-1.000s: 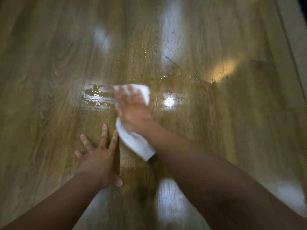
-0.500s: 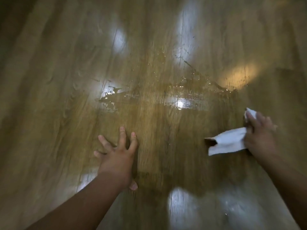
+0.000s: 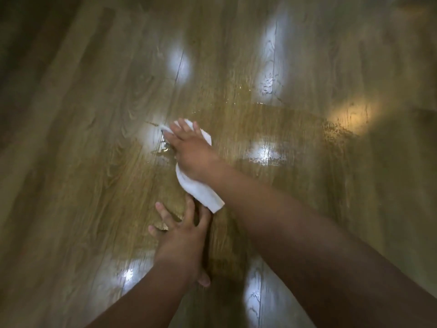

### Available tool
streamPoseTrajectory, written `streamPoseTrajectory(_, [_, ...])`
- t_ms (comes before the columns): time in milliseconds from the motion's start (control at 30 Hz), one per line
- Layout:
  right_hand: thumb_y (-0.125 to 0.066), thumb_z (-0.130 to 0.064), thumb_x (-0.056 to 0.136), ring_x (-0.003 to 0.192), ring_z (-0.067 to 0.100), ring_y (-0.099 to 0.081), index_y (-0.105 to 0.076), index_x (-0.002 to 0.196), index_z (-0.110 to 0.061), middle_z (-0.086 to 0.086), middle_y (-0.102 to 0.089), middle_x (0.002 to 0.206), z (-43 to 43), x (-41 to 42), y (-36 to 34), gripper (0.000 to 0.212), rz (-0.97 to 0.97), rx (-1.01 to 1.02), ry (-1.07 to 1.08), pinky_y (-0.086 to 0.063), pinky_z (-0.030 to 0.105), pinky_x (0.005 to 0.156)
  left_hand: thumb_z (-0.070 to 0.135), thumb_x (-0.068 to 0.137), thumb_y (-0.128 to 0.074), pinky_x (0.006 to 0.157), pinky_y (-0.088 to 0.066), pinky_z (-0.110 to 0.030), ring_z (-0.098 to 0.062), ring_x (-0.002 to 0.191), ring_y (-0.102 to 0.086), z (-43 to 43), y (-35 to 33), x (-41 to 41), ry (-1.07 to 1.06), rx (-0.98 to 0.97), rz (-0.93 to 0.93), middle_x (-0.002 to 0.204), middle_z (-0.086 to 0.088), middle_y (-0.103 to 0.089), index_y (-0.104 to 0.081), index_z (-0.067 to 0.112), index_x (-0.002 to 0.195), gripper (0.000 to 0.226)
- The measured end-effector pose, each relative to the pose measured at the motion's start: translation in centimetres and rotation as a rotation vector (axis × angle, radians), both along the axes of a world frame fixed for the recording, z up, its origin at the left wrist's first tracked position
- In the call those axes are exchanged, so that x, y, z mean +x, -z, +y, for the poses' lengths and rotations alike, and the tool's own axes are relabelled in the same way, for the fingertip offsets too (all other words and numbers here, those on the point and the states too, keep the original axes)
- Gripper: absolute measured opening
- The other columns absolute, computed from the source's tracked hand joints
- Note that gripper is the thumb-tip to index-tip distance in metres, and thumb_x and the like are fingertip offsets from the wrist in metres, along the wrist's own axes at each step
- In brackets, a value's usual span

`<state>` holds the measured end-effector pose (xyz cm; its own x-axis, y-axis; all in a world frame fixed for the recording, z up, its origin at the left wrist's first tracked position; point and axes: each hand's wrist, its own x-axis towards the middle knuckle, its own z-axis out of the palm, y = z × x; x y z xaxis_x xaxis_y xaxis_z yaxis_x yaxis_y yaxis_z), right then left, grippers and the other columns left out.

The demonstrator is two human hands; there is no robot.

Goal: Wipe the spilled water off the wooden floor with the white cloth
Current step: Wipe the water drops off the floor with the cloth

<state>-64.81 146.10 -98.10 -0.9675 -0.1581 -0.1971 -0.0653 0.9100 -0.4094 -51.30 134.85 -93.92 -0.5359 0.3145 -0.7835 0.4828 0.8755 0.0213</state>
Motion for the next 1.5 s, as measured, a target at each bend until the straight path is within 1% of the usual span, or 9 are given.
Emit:
streamPoseTrajectory(133, [-0.044,-0.009,0.095,0.151,0.028,0.004,-0.025,0.154,-0.025,0.007,-0.002,0.165,4.3,3.3,0.6,0.064,0.028,0.053,0.025,-0.001,0.039,0.122,0.054,0.051,-0.091,0.102,-0.024,-0.079,-0.073,0.129,0.019,-0.1,-0.1,0.0,0.001,0.018,-0.004,0.157,-0.009,0.032,0.024,0.03,0.146,0.151])
streamPoseTrajectory(333, [-0.052,-0.013,0.086,0.116,0.045,-0.045,-0.055,0.135,-0.025,0.021,-0.051,0.131,21.5,10.3,-1.0,0.05,0.187,0.298,0.629,-0.044,0.05,0.094,0.049,0.055,-0.091,0.1,-0.021,-0.083,-0.075,0.125,0.024,0.0,0.0,-0.4,-0.013,0.04,-0.051,0.147,-0.015,0.048,0.029,0.025,0.148,0.154])
streamPoseTrajectory(500, [-0.041,0.005,0.073,0.092,0.025,-0.059,-0.066,0.089,-0.008,0.01,-0.064,0.092,21.6,1.1,-0.8,0.033,0.227,0.07,0.846,-0.041,0.025,0.075,0.045,0.059,-0.091,0.097,-0.014,-0.086,-0.076,0.121,0.029,0.1,0.2,-0.5,-0.023,0.05,-0.09,0.13,-0.013,0.058,0.029,0.027,0.147,0.15])
streamPoseTrajectory(733, [-0.036,-0.009,0.1,0.142,0.031,-0.029,-0.035,0.146,0.0,0.019,-0.035,0.152,-0.3,-6.7,0.1,0.047,0.044,-0.135,0.137,-0.021,0.021,0.11,0.019,0.09,-0.064,0.097,-0.01,-0.086,-0.072,0.106,0.044,0.3,1.7,-0.1,-0.037,0.057,0.012,0.148,-0.011,0.048,0.018,0.031,0.152,0.104])
streamPoseTrajectory(800, [-0.034,-0.015,0.102,0.147,0.027,-0.02,-0.028,0.151,-0.007,0.013,-0.026,0.159,-5.2,-5.3,-0.2,0.051,-0.01,-0.24,-0.133,-0.015,0.024,0.116,0.007,0.087,-0.047,0.087,-0.015,-0.09,-0.068,0.111,0.047,0.1,3.0,0.2,-0.054,0.195,0.205,0.16,-0.013,0.017,-0.023,0.04,0.153,0.078])
streamPoseTrajectory(867, [-0.041,-0.009,0.098,0.15,0.023,-0.015,-0.031,0.151,-0.008,0.01,-0.027,0.159,-6.3,-4.1,-0.1,0.054,0.026,-0.172,-0.347,-0.003,0.031,0.12,0.02,0.061,-0.076,0.073,-0.023,-0.09,-0.066,0.13,0.03,-0.5,3.6,0.2,-0.077,0.228,0.268,0.157,-0.013,-0.023,-0.059,0.039,0.132,0.075])
streamPoseTrajectory(1100, [-0.035,-0.018,0.093,0.138,0.036,-0.041,-0.051,0.14,-0.01,0.015,-0.044,0.149,7.1,3.5,1.3,0.05,0.204,-0.053,-0.074,-0.043,0.052,0.105,0.037,0.059,-0.091,0.096,-0.007,-0.088,-0.074,0.115,0.038,-0.1,1.0,-0.2,-0.05,0.074,-0.061,0.151,-0.009,0.045,0.024,0.028,0.15,0.147])
streamPoseTrajectory(1300, [-0.038,-0.012,0.094,0.145,0.031,-0.026,-0.037,0.148,-0.009,0.015,-0.029,0.157,14.9,-1.7,0.8,0.055,0.136,0.093,0.442,-0.022,0.045,0.119,0.043,0.061,-0.091,0.09,-0.002,-0.09,-0.076,0.111,0.038,-0.4,0.5,-0.5,-0.021,0.109,-0.052,0.144,-0.012,0.051,0.032,0.024,0.144,0.15])
streamPoseTrajectory(1500, [-0.031,-0.009,0.101,0.147,0.024,-0.021,-0.029,0.152,-0.012,0.01,-0.023,0.16,1.6,-7.3,1.9,0.051,0.073,0.014,0.196,-0.018,0.028,0.116,0.048,0.061,-0.089,0.091,-0.004,-0.09,-0.076,0.113,0.036,-0.5,0.7,-0.3,-0.006,0.097,-0.02,0.152,-0.01,0.04,0.027,0.027,0.149,0.148])
